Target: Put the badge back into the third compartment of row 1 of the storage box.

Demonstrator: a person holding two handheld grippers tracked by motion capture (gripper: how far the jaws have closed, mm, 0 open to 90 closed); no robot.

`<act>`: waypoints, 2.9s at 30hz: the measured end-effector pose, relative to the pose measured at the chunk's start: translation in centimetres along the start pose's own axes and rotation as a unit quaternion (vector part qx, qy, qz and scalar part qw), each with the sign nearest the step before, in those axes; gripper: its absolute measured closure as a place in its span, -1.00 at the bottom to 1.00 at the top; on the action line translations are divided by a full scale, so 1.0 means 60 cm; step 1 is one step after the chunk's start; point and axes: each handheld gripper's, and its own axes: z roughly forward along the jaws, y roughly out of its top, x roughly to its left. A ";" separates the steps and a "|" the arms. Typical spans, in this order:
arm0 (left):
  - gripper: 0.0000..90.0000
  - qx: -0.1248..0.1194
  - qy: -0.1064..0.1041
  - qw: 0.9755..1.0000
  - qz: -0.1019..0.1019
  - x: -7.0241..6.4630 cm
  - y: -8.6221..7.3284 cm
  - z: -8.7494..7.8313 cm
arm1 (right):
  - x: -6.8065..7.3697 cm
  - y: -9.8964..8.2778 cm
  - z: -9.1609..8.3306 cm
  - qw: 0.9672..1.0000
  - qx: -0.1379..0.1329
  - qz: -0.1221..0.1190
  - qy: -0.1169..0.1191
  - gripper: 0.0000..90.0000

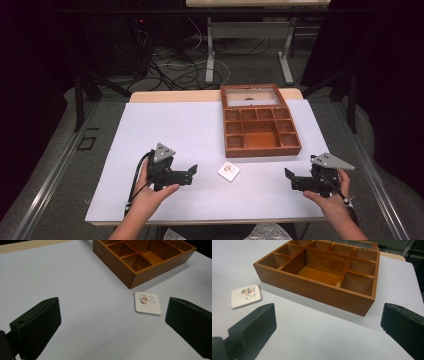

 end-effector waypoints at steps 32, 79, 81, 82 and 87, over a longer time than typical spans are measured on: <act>-0.92 0.064 -0.028 0.997 0.038 -0.089 0.074 0.118 | -0.011 -0.001 0.000 1.000 0.000 0.003 -0.013 -1.00; -0.60 0.227 -0.034 0.971 0.061 -0.122 0.052 0.249 | -0.014 -0.006 0.007 1.000 0.012 -0.001 -0.001 -0.96; -0.60 0.229 -0.032 0.971 0.061 -0.121 0.051 0.251 | -0.013 -0.006 0.007 1.000 0.014 0.002 0.000 -0.96; -0.60 0.228 -0.030 0.971 0.061 -0.121 0.049 0.254 | -0.013 -0.006 0.008 1.000 0.013 0.001 0.001 -0.96; -0.58 0.233 -0.032 0.970 0.058 -0.120 0.045 0.258 | -0.013 -0.007 0.009 1.000 0.016 -0.001 0.004 -0.94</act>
